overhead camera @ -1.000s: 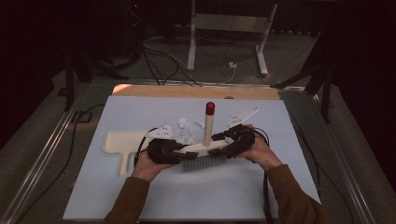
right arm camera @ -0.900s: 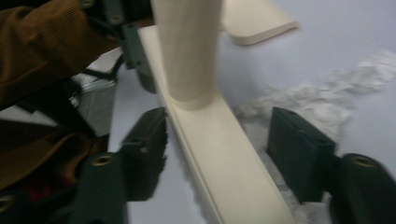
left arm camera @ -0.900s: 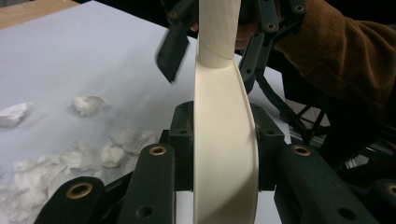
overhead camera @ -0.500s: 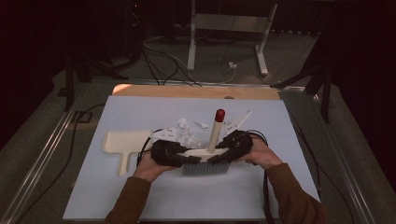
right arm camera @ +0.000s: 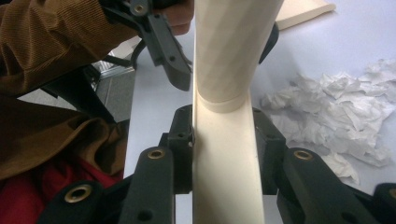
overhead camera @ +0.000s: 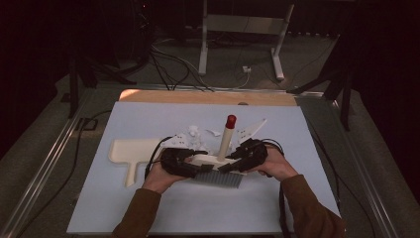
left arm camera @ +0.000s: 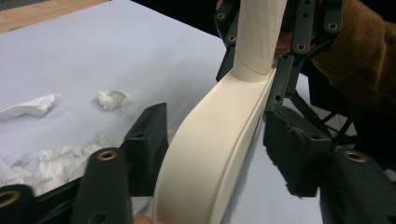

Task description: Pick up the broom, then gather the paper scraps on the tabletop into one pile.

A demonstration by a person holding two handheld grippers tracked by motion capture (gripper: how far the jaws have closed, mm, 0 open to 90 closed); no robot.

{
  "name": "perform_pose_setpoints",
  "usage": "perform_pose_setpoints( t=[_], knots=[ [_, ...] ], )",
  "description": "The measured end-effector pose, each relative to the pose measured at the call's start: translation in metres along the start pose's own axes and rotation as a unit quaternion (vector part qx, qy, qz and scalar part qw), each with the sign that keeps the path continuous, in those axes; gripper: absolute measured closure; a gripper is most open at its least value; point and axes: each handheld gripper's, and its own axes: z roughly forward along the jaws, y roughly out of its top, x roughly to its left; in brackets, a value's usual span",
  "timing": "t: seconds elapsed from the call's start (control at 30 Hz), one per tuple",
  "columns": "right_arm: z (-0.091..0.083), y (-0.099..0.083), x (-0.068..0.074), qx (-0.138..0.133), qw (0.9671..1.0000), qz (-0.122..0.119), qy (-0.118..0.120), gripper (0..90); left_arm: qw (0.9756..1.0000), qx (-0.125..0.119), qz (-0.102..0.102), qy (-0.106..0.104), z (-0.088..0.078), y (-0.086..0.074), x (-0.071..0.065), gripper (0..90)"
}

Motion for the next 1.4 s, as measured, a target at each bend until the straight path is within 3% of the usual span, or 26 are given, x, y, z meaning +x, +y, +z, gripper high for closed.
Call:
perform_pose_setpoints(
  t=[0.07,0.17,0.33,0.4,0.43,0.47,0.87,1.0,1.23,1.4],
  knots=[
    [-0.002,0.0,0.0,-0.002,1.0,0.001,-0.009,67.7,0.9998,-0.009,-0.004,0.017,-0.004,-0.001,-0.001,28.5],
    [-0.003,0.0,0.0,-0.006,0.9999,0.004,-0.014,67.7,0.9987,-0.021,-0.007,0.045,-0.011,-0.002,-0.001,18.8],
    [-0.004,0.0,-0.002,-0.009,0.9995,0.013,-0.026,67.7,0.9948,-0.036,-0.022,0.092,-0.017,-0.004,-0.001,11.0],
    [-0.003,0.0,-0.002,-0.01,0.9995,0.012,-0.029,67.7,0.9941,-0.042,-0.025,0.097,-0.02,-0.005,-0.001,1.8],
    [-0.003,0.0,-0.001,-0.01,0.9994,0.012,-0.03,67.6,0.992,-0.046,-0.027,0.115,-0.023,-0.005,0.0,0.8],
    [-0.003,0.0,-0.001,-0.01,0.9994,0.012,-0.03,67.6,0.992,-0.046,-0.027,0.115,-0.023,-0.005,0.0,0.4],
    [-0.005,0.0,0.0,-0.013,0.9991,0.01,-0.039,67.6,0.9772,-0.078,-0.043,0.193,-0.045,-0.015,0.002,0.4],
    [-0.005,0.0,0.0,-0.013,0.9991,0.008,-0.04,67.6,0.9688,-0.094,-0.052,0.223,-0.056,-0.02,0.001,0.4],
    [-0.006,0.001,0.002,-0.02,0.9988,0.007,-0.045,67.6,0.9458,-0.127,-0.067,0.291,-0.077,-0.033,-0.002,0.4],
    [-0.006,0.003,0.002,-0.024,0.9985,0.007,-0.049,67.7,0.9377,-0.129,-0.074,0.314,-0.086,-0.043,-0.002,0.5]
  ],
)
